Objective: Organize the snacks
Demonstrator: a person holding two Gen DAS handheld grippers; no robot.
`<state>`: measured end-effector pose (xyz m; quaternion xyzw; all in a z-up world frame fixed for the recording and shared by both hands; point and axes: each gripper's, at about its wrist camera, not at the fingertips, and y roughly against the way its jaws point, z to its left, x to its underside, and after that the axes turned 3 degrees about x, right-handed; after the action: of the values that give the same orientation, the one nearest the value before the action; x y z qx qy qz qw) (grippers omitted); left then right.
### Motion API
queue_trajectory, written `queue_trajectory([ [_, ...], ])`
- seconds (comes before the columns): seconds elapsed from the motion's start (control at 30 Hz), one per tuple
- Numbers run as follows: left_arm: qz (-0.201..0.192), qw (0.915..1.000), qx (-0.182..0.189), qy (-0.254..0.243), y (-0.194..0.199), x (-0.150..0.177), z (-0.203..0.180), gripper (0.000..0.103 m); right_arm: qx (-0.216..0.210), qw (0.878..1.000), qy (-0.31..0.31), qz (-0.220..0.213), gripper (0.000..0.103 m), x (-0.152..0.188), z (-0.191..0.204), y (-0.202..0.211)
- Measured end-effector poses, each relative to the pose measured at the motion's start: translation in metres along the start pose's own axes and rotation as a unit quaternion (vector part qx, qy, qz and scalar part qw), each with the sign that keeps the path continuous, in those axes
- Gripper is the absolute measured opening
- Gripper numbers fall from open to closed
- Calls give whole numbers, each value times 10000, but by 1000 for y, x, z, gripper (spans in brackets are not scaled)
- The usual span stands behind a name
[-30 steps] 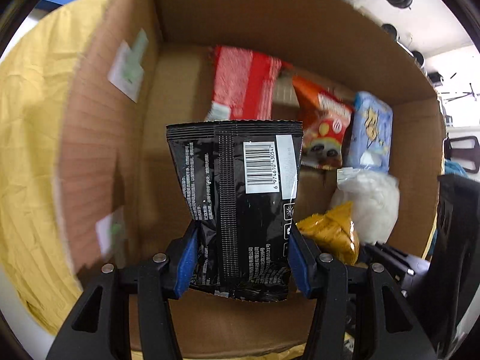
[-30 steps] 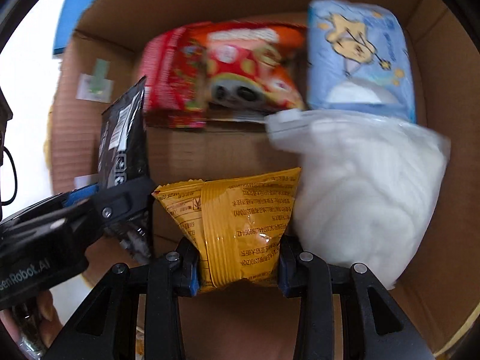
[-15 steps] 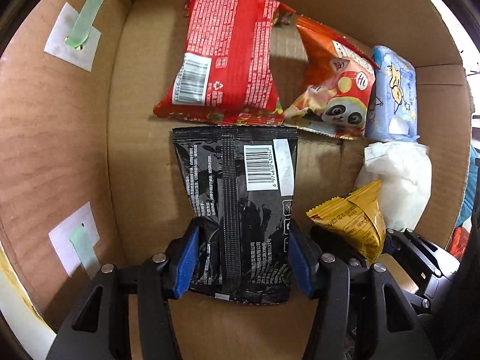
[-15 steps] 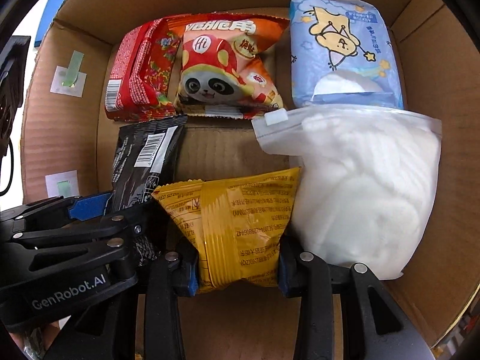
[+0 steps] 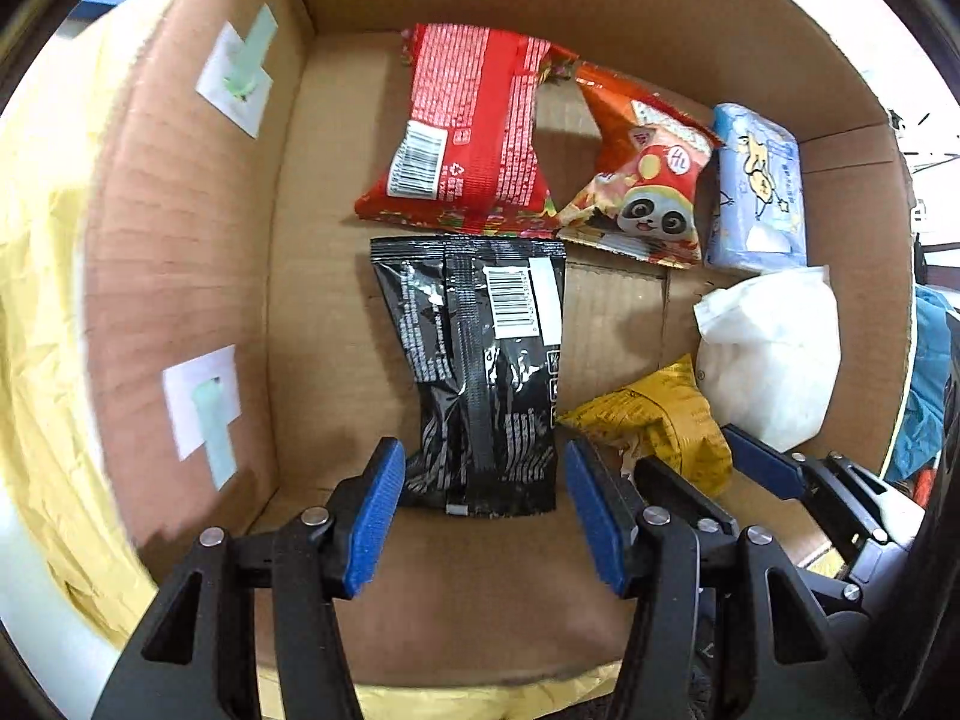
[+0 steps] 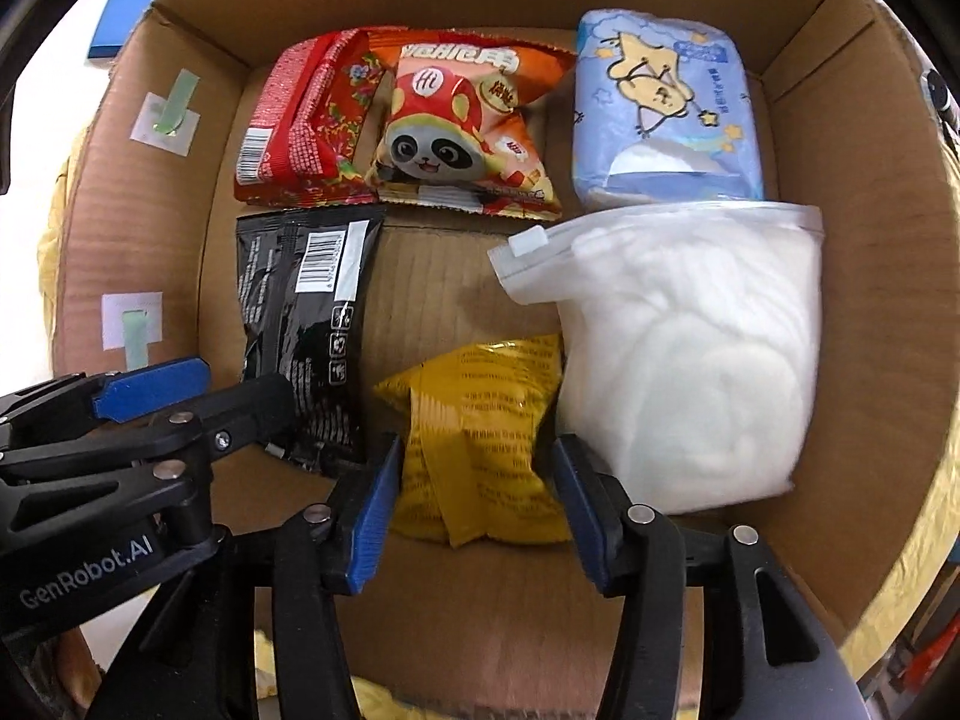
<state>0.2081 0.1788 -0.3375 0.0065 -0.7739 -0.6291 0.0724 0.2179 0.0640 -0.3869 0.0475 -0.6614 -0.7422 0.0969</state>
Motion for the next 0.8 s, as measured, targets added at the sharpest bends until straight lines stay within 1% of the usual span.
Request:
queue_trajectory([
  [0.07, -104, 9999, -64, -28, 7, 6, -1, 53, -8, 10000, -14, -58, 59, 2, -2, 6],
  [0.17, -294, 9993, -205, -85, 20, 12, -7, 53, 12, 9999, -18, -164, 59, 7, -2, 16],
  [0.27, -448, 9985, -291, -151, 32, 20, -13, 54, 151, 9994, -2, -325, 67, 13, -5, 28],
  [0.3, -491, 9982, -293, -152, 36, 22, -13, 58, 189, 9991, 5, -370, 70, 14, -5, 33],
  [0.37, -625, 9974, -300, -170, 46, 27, -12, 63, 262, 9986, 7, -457, 72, 15, -6, 39],
  [0.4, -707, 9969, -295, -185, 51, 30, -13, 69, 282, 9984, 0, -484, 77, 17, -7, 41],
  [0.43, -775, 9964, -288, -203, 54, 31, -15, 70, 303, 9982, -15, -526, 84, 18, -8, 43],
  [0.47, -858, 9956, -289, -226, 59, 30, -15, 76, 322, 9978, -36, -574, 89, 16, -10, 45],
  [0.5, -969, 9944, -346, -226, 64, 32, -16, 86, 339, 9974, -49, -635, 94, 14, -13, 50],
  [0.57, -1184, 9917, -453, -200, 72, 36, -16, 93, 422, 9962, -67, -760, 98, 16, -16, 55],
  [0.6, -1271, 9906, -480, -167, 76, 39, -16, 96, 442, 9959, -86, -787, 99, 17, -21, 65],
  [0.67, -1362, 9895, -475, -130, 84, 42, -14, 97, 417, 9956, -132, -831, 103, 20, -29, 73],
  [0.73, -1465, 9878, -519, -112, 91, 45, -14, 97, 421, 9950, -189, -891, 103, 25, -34, 85],
  [0.77, -1531, 9866, -549, -119, 95, 49, -16, 97, 409, 9944, -207, -953, 103, 30, -38, 95],
  [0.8, -1585, 9857, -553, -127, 100, 51, -18, 97, 412, 9940, -224, -992, 103, 39, -45, 114],
])
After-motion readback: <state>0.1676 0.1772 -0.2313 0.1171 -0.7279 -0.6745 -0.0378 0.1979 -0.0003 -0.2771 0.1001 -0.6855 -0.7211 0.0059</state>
